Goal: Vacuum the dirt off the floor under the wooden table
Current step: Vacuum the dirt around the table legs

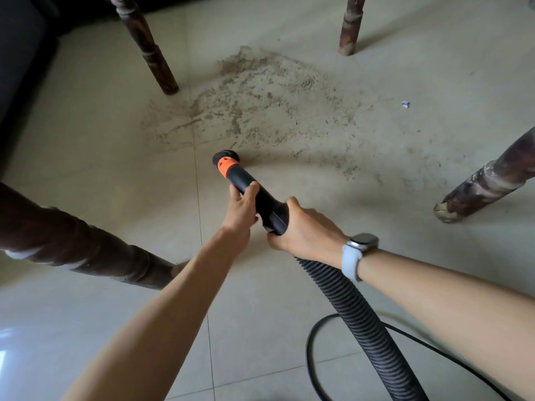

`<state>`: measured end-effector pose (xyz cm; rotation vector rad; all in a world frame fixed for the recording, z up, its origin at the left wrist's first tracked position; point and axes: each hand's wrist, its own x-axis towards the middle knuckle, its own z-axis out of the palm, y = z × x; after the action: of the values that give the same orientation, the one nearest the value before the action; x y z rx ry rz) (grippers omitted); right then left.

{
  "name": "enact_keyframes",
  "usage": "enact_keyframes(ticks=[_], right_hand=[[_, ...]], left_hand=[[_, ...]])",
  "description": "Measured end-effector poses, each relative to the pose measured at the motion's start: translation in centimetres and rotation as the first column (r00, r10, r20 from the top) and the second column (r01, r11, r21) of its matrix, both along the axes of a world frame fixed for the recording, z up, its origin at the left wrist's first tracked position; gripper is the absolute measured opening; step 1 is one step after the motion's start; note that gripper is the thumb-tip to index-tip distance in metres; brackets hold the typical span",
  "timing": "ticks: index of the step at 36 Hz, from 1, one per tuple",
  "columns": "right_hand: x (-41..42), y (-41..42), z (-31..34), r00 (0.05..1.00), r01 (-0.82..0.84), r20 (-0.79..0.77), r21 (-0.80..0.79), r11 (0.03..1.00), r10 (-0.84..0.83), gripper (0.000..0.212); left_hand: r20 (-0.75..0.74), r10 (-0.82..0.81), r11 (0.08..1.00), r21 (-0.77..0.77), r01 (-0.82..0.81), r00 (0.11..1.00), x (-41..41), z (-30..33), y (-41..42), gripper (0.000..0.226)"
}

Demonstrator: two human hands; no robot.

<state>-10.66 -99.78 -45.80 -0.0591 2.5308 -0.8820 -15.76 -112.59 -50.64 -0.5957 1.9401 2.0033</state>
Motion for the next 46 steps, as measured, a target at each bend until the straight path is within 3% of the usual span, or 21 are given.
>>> enact_keyframes(ticks=[6, 24, 30, 38, 46], right_hand=[[-3.4, -2.1, -0.7, 1.0, 0.009, -0.002, -0.004, 1.0, -0.009, 0.046], [-4.6, -3.1, -1.8, 0.988, 0.156, -0.014, -0.033, 0.987, -0.157, 0.04], [-2.9, -1.9, -1.3, 0.981, 0.19, 0.042, -0.075, 0.979, -0.188, 0.043], [1.3, -0.4, -0.2, 0.979, 0.202, 0.051, -0.09, 0.975, -0.198, 0.042], [5.1, 1.5, 1.0, 0.978, 0.194, 0.086, -0.062, 0.979, -0.189, 0.042]], left_hand=[[0.006, 0.052, 0.997, -0.053, -0.051, 0.999, -3.3, -0.2, -2.1, 0.028], [0.053, -0.069, 0.986, -0.148, 0.076, 0.996, -6.5, -0.2, -2.1, 0.042], [0.028, -0.162, 0.973, -0.163, 0.164, 0.986, -5.0, 0.0, -0.9, 0.042], [0.033, -0.222, 0.968, -0.111, 0.224, 0.975, -1.2, 0.8, 0.7, 0.021], [0.002, -0.247, 0.968, -0.035, 0.247, 0.969, 2.7, 1.0, 2.2, 0.022]])
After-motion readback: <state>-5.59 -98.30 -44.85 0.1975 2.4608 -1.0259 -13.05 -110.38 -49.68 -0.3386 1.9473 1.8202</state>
